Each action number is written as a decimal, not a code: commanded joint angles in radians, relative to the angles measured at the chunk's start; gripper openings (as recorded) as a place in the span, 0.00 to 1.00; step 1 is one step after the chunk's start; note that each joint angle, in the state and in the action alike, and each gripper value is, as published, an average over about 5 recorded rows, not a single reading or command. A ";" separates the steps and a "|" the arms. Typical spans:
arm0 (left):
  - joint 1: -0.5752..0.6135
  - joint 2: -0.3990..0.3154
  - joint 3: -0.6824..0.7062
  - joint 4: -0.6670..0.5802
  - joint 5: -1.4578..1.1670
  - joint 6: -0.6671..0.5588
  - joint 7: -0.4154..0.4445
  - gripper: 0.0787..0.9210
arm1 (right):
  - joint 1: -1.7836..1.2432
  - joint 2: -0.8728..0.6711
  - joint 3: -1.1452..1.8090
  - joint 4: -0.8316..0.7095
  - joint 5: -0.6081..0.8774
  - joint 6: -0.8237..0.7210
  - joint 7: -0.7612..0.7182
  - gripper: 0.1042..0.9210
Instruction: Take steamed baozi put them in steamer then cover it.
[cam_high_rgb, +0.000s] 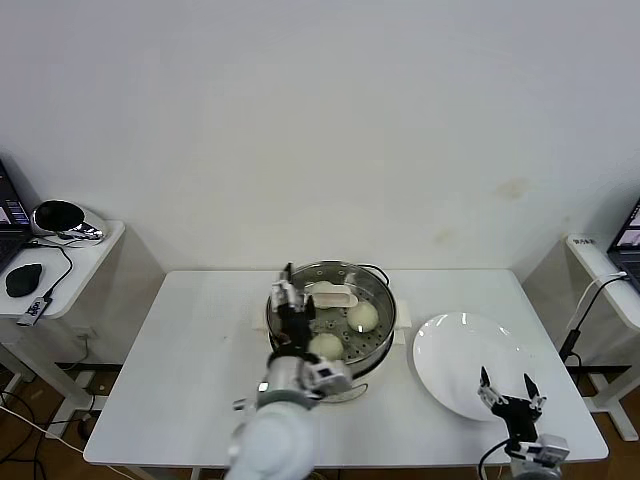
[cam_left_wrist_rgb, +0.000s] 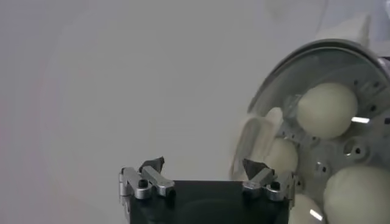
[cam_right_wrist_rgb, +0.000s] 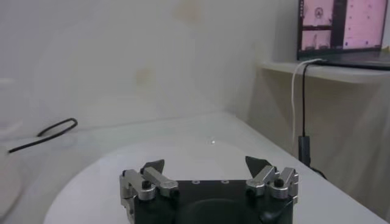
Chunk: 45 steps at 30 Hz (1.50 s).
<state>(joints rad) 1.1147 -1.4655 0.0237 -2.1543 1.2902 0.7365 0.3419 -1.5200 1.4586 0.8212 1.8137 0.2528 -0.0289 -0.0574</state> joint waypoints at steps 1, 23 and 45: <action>0.211 0.082 -0.500 -0.111 -0.876 -0.382 -0.266 0.88 | -0.103 -0.068 -0.074 0.111 -0.008 0.007 -0.012 0.88; 0.627 -0.010 -0.699 -0.022 -1.285 -0.644 -0.323 0.88 | -0.240 -0.056 -0.132 0.256 -0.009 -0.037 -0.043 0.88; 0.730 -0.018 -0.658 -0.100 -1.215 -0.631 -0.313 0.88 | -0.271 -0.063 -0.109 0.296 -0.020 -0.063 0.004 0.88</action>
<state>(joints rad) 1.8020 -1.4812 -0.6281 -2.2404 0.0822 0.1291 0.0299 -1.7779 1.3915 0.7140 2.0927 0.2525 -0.0750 -0.0873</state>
